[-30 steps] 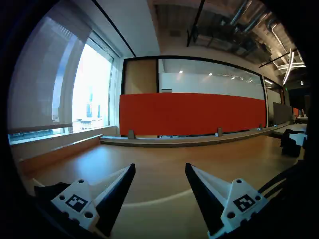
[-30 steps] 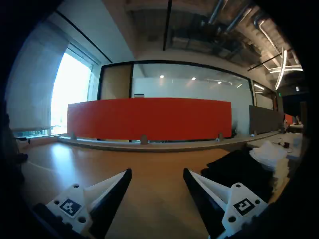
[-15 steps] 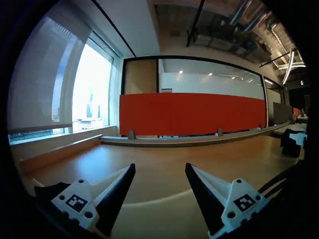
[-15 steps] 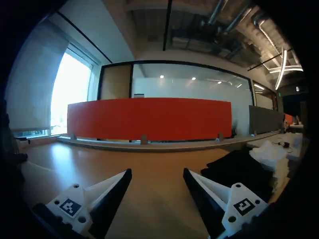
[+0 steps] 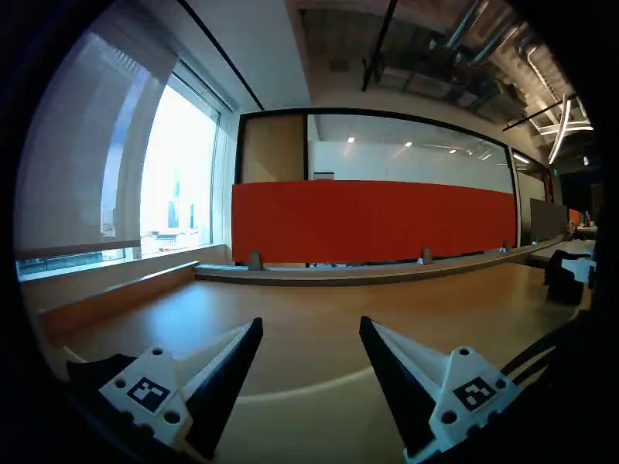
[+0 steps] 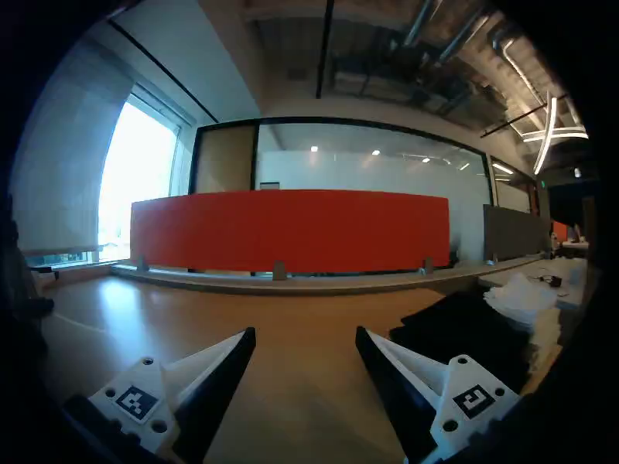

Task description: Fold towel

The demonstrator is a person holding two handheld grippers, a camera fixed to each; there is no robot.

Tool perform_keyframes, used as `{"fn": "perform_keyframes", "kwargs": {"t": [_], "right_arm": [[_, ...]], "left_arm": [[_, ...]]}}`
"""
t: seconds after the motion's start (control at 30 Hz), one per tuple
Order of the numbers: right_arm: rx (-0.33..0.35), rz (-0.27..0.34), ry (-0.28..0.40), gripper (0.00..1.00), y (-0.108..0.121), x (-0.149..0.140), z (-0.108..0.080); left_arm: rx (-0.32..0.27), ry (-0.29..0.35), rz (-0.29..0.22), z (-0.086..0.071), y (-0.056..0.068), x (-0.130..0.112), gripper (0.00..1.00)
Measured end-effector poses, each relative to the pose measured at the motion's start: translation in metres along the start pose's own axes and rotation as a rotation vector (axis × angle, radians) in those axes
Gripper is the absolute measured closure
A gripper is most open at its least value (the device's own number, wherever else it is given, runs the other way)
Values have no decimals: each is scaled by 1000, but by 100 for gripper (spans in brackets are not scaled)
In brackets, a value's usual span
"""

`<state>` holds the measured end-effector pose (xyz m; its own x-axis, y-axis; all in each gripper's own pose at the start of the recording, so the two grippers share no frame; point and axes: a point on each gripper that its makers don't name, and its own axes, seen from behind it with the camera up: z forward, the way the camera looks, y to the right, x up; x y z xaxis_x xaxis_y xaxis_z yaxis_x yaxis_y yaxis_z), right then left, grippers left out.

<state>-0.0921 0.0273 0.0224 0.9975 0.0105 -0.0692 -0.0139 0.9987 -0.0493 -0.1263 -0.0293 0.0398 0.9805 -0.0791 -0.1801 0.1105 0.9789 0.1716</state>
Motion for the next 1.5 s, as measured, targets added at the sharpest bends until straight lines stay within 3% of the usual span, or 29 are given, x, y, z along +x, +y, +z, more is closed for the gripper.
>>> {"fn": "perform_keyframes", "kwargs": {"t": [1.5], "right_arm": [[0,0,0,0,-1,0,0]], "left_arm": [[-1,-3,-3,-1,-3,5,7]]}}
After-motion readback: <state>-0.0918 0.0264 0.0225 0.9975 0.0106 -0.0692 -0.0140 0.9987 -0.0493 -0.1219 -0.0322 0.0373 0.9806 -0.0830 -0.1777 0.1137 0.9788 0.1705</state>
